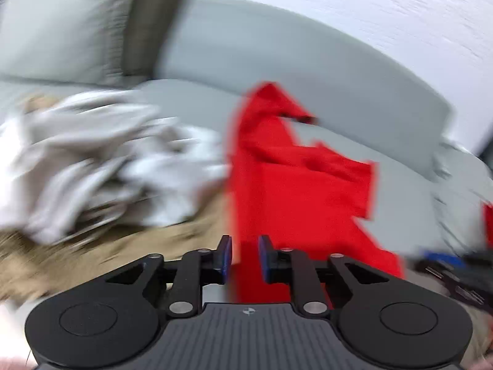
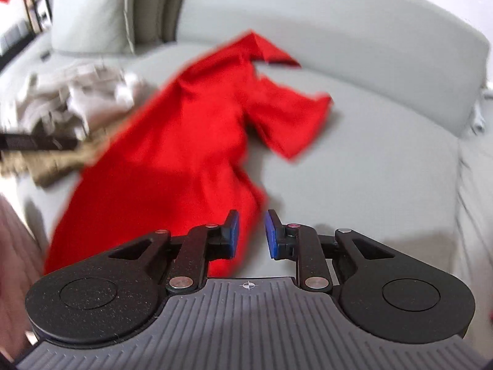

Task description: Fold clothes

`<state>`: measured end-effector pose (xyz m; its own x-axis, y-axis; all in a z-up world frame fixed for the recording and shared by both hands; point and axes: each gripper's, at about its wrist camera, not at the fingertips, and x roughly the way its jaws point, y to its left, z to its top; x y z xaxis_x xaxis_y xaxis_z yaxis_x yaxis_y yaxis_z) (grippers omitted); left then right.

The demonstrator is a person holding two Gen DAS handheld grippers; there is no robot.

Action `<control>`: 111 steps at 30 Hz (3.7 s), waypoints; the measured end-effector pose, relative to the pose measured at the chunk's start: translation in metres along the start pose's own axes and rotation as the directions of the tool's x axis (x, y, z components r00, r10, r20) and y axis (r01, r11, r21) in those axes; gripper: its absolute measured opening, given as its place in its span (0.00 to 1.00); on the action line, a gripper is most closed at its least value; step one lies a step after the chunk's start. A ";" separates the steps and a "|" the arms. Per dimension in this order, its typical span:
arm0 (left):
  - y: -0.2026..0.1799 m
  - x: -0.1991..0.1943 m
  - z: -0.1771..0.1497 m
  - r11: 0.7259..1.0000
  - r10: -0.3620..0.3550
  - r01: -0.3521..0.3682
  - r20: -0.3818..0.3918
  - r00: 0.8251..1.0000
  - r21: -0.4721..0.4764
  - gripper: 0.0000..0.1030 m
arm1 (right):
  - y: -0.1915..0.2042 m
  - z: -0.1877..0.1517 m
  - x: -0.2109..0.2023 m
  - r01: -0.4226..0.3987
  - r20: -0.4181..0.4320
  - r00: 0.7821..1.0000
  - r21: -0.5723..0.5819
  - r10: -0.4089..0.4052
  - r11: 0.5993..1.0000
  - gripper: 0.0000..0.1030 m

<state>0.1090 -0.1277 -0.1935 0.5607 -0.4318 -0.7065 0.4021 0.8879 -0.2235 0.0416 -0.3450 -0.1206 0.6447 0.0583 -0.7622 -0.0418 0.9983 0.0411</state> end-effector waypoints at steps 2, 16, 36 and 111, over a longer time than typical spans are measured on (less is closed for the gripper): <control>-0.007 0.023 0.005 0.998 -0.021 0.022 -0.027 0.999 0.058 0.21 | 0.009 0.018 0.021 -0.024 0.018 1.000 -0.028 0.025 0.999 0.24; -0.017 0.085 0.052 0.974 0.037 -0.055 0.088 0.995 0.218 0.29 | -0.036 0.048 0.098 0.046 -0.047 0.998 0.122 -0.040 0.991 0.31; 0.011 0.157 0.116 0.983 0.027 -0.056 0.170 0.985 0.172 0.35 | -0.043 0.115 0.169 0.111 -0.092 0.990 0.029 -0.108 0.993 0.54; 0.052 0.129 0.150 0.988 0.136 -0.118 0.204 0.970 -0.095 0.35 | -0.036 0.161 0.169 0.043 -0.191 0.980 -0.098 -0.061 0.994 0.10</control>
<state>0.3110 -0.1608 -0.1960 0.7457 -0.3305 -0.5785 0.2624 0.9438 -0.2010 0.2749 -0.3698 -0.1474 0.4881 -0.0051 -0.8728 -0.0888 0.9945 -0.0554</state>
